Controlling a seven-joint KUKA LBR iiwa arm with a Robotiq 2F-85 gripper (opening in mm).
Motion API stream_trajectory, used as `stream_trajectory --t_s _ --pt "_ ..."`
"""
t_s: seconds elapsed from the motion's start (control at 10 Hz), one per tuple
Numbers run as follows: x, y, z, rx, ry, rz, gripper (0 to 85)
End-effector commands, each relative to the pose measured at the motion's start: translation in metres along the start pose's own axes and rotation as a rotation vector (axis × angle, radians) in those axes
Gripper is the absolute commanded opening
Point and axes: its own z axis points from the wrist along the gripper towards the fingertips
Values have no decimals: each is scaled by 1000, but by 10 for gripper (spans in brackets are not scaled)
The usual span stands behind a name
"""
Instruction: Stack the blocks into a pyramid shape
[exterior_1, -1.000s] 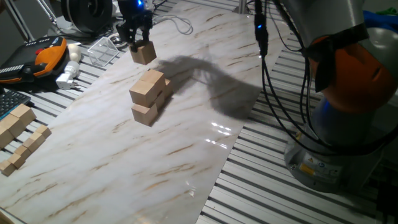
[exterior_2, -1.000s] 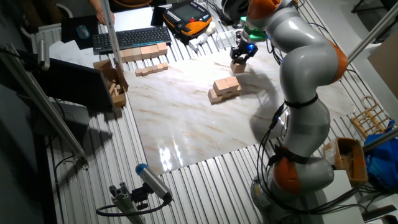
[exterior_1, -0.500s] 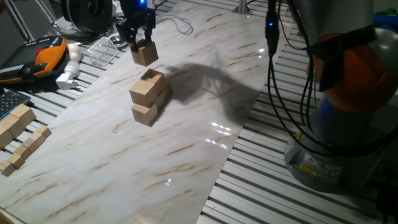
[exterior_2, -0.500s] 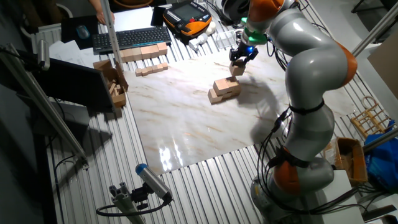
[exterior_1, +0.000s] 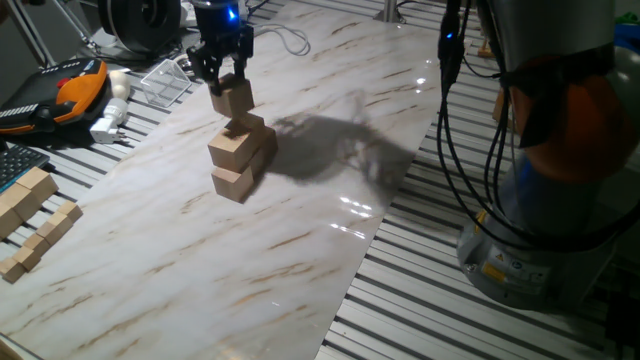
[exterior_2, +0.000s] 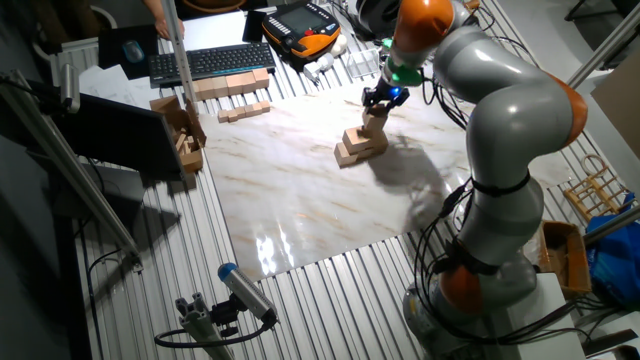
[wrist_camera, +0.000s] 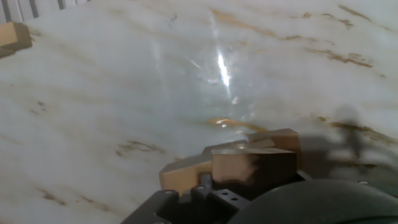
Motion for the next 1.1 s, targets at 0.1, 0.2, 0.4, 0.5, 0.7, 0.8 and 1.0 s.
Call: stream_trajectory --t_s 0.1,0.2,0.4,0.5,0.7,0.8,1.0 --pt "3 2 2 -12 -4 -28 0" --pt "4 4 4 -5 -9 -42 0" --pt "10 8 10 12 -23 -39 0" --pt "14 11 13 26 -30 -40 0" --pt "13 11 15 64 -11 -71 0" --pt "12 12 19 76 -5 -83 0" --pt "13 14 25 82 4 -97 0"
